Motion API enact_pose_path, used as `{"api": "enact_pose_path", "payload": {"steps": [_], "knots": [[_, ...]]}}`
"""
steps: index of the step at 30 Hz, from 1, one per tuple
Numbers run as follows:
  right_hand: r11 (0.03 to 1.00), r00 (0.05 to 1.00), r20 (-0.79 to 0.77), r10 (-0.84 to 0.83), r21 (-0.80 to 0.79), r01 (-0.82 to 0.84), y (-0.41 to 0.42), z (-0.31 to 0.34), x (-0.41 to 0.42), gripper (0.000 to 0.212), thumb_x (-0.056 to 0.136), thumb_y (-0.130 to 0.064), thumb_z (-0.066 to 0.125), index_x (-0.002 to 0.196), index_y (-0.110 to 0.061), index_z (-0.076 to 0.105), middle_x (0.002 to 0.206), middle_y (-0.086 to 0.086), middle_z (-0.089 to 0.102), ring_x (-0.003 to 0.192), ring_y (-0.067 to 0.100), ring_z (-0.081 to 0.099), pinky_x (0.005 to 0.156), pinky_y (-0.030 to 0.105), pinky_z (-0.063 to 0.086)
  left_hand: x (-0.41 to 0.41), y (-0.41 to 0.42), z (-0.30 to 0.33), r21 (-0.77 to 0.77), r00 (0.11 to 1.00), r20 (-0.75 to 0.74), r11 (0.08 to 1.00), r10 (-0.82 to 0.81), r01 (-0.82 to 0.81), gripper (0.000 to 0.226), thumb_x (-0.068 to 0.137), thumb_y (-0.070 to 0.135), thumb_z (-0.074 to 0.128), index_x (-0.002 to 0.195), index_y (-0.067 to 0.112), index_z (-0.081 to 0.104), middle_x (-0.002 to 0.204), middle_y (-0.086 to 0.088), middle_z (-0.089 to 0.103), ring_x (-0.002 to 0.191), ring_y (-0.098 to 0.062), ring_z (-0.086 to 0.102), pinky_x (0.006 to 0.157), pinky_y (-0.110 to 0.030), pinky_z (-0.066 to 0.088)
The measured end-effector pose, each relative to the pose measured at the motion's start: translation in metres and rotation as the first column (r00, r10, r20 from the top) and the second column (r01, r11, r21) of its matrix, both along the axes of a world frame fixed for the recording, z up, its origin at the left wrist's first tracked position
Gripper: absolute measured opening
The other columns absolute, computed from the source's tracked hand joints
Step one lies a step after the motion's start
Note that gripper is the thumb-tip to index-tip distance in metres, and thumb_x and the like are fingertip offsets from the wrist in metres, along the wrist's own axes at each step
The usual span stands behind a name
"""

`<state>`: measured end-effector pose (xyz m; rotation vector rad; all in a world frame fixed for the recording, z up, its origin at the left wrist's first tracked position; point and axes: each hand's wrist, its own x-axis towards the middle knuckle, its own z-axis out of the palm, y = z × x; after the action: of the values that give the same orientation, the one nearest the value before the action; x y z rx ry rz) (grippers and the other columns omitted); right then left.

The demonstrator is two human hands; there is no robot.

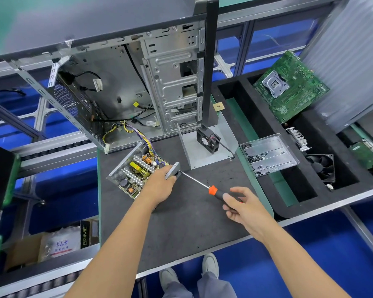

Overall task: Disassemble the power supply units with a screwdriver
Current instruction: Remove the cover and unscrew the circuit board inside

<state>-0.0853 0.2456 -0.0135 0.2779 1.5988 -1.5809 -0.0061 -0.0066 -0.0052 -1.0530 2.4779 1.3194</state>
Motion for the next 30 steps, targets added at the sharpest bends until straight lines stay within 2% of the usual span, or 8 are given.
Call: {"api": "enact_pose_path", "payload": {"steps": [4, 7, 10, 15, 19, 21, 26, 30], "knots": [[0.981, 0.987, 0.101, 0.122, 0.141, -0.135, -0.006, 0.005, -0.001, 0.043, 0.103, -0.053, 0.037, 0.113, -0.017, 0.059, 0.085, 0.016, 0.072, 0.044, 0.014, 0.045, 0.038, 0.022, 0.035, 0.0, 0.001, 0.001, 0.0, 1.0, -0.001, 1.0, -0.006, 0.006, 0.031, 0.101, 0.019, 0.052, 0.131, 0.025, 0.059, 0.112, -0.004, 0.059, 0.096, -0.026, 0.055, 0.073, -0.03, 0.04], [0.989, 0.996, -0.036, 0.08, 0.125, -0.075, -0.003, 0.0, 0.0, 0.017, 0.1, -0.026, 0.055, 0.113, -0.018, 0.061, 0.102, 0.016, 0.068, 0.06, 0.015, 0.057, 0.054, 0.025, 0.05, 0.001, 0.0, 0.0, 0.007, 1.0, -0.003, 1.0, -0.003, 0.003, 0.031, 0.101, 0.02, 0.052, 0.131, 0.026, 0.059, 0.113, -0.004, 0.059, 0.097, -0.026, 0.055, 0.071, -0.03, 0.04], [1.0, 0.999, -0.043, 0.008, -0.004, -0.008, 0.005, -0.004, 0.0, 0.035, 0.088, -0.006, 0.072, 0.118, -0.018, 0.059, 0.114, 0.013, 0.061, 0.085, 0.02, 0.065, 0.074, 0.029, 0.056, 0.0, 0.0, 0.0, 0.006, 1.0, -0.003, 1.0, -0.005, 0.005, 0.031, 0.102, 0.019, 0.052, 0.131, 0.026, 0.059, 0.113, -0.003, 0.058, 0.098, -0.026, 0.055, 0.074, -0.03, 0.039], [0.987, 0.99, 0.092, 0.105, 0.109, -0.115, -0.007, 0.007, -0.002, 0.041, 0.102, -0.049, 0.044, 0.11, -0.013, 0.062, 0.094, 0.022, 0.072, 0.055, 0.019, 0.061, 0.047, 0.026, 0.05, 0.0, 0.0, -0.001, 0.012, 1.0, -0.007, 1.0, -0.013, 0.013, 0.026, 0.101, 0.017, 0.052, 0.123, 0.027, 0.062, 0.108, -0.005, 0.061, 0.092, -0.026, 0.055, 0.07, -0.031, 0.041], [0.993, 0.995, -0.084, 0.062, 0.104, -0.053, -0.003, -0.003, 0.0, 0.013, 0.097, -0.02, 0.063, 0.109, -0.016, 0.063, 0.106, 0.011, 0.068, 0.075, 0.019, 0.067, 0.066, 0.027, 0.056, 0.001, 0.0, 0.0, 0.013, 1.0, -0.013, 1.0, -0.015, 0.015, 0.028, 0.101, 0.018, 0.051, 0.124, 0.028, 0.061, 0.11, -0.004, 0.06, 0.093, -0.024, 0.055, 0.068, -0.028, 0.042], [0.998, 0.995, -0.096, -0.014, 0.058, 0.02, 0.001, -0.006, 0.002, 0.028, 0.087, -0.014, 0.074, 0.113, -0.015, 0.062, 0.113, 0.008, 0.063, 0.087, 0.021, 0.067, 0.074, 0.029, 0.057, 0.001, 0.0, 0.001, 0.012, 1.0, -0.012, 1.0, -0.017, 0.017, 0.03, 0.101, 0.018, 0.051, 0.127, 0.028, 0.06, 0.112, -0.004, 0.061, 0.095, -0.025, 0.056, 0.07, -0.029, 0.043], [0.99, 0.997, 0.077, -0.03, 0.138, 0.019, -0.009, 0.001, 0.0, 0.05, 0.1, -0.057, 0.041, 0.106, -0.012, 0.063, 0.088, 0.016, 0.073, 0.049, 0.018, 0.057, 0.041, 0.024, 0.044, 0.001, 0.001, 0.0, 0.019, 1.0, -0.016, 1.0, -0.019, 0.02, 0.028, 0.101, 0.018, 0.05, 0.125, 0.027, 0.061, 0.11, -0.005, 0.062, 0.095, -0.026, 0.057, 0.073, -0.032, 0.043], [0.987, 1.0, 0.003, 0.016, 0.158, -0.016, -0.004, -0.005, -0.001, 0.024, 0.102, -0.033, 0.047, 0.108, -0.017, 0.064, 0.093, 0.012, 0.073, 0.045, 0.015, 0.047, 0.042, 0.023, 0.039, 0.002, 0.001, 0.0, 0.017, 1.0, -0.019, 1.0, -0.021, 0.021, 0.029, 0.101, 0.018, 0.051, 0.127, 0.026, 0.061, 0.111, -0.006, 0.062, 0.096, -0.027, 0.056, 0.074, -0.031, 0.043]]}}
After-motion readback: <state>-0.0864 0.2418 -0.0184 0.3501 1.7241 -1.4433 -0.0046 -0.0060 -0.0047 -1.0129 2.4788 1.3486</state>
